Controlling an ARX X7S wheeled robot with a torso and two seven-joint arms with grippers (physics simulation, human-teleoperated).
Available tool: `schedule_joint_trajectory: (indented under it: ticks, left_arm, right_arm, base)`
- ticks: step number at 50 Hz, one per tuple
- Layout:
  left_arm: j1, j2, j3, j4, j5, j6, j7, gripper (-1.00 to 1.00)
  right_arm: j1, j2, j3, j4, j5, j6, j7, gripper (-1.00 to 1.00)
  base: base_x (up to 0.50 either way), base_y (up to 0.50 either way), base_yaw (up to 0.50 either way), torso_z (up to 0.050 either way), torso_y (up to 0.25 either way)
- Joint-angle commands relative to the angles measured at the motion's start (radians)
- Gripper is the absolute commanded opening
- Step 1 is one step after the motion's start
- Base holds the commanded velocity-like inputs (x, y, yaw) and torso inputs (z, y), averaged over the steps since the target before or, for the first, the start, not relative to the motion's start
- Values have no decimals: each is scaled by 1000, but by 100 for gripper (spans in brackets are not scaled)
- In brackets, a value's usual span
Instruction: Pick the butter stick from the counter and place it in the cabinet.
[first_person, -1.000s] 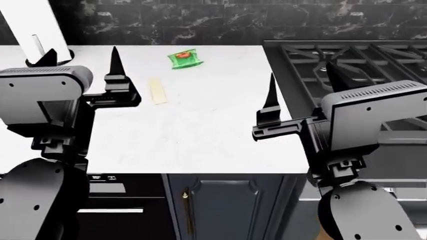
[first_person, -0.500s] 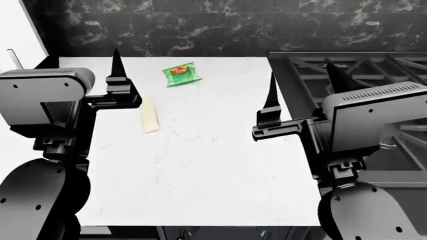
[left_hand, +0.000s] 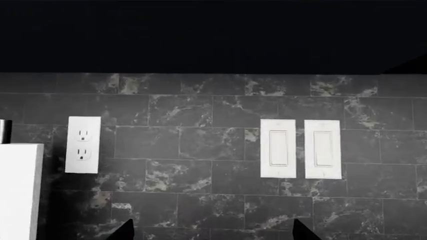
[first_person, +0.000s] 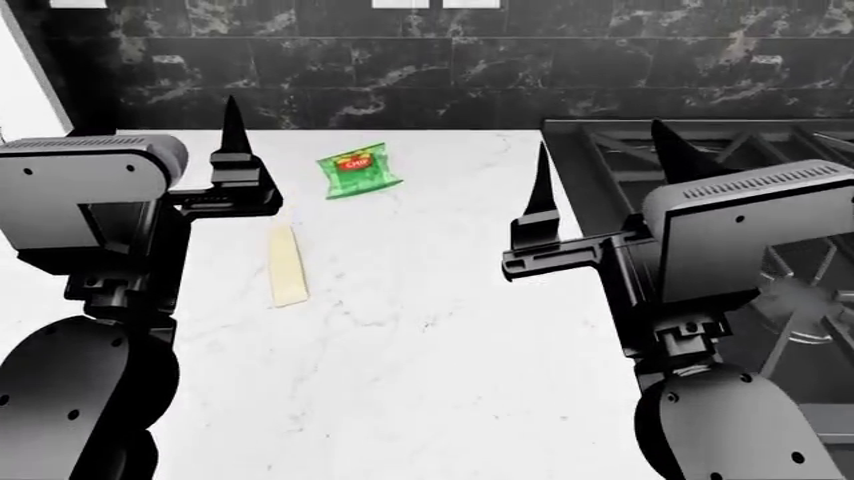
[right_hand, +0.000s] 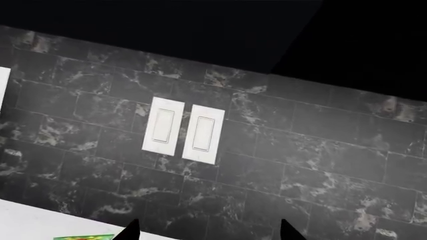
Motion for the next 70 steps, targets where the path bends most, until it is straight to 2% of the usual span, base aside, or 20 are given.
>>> schedule_joint_trajectory:
  ticks: [1,24,27,34,39,42,53,70]
  left_arm:
    - [-4,-5,1,4,-9,-6,-4,100]
    - [2,-7,10,-4,-14,-7,-21,100]
    - [-10,3,13,-11,-29,-76,-43,100]
    - [-72,30,33,-5,-44,-376,-161,100]
    - [-139,61,9,-46,-98,-611,-186,100]
    - [-178,63,7,-76,-108,-683,-193,100]
    - [-223,24,44,-157,-122,-748,-177,100]
    - [-174,51,7,-149,-139,-759,-206,100]
  right_arm:
    - [10,3,-7,-7,5,13,6,100]
    - [-10,15,-16,7,1,-24,26,100]
    - [-16,16,-14,11,3,-31,28,100]
    - [-31,16,-6,27,10,-54,29,100]
    - [-42,16,-3,35,15,-71,30,100]
    - [-45,17,-1,35,18,-72,31,100]
    - [-54,17,-5,51,22,-93,37,100]
    - [-60,23,-9,65,27,-109,45,100]
  base:
    - [187,0,0,0,0]
    - [141,0,0,0,0]
    - [0,0,0,0,0]
    - [0,0,0,0,0]
    - [0,0,0,0,0]
    - [0,0,0,0,0]
    - [0,0,0,0,0]
    - [0,0,0,0,0]
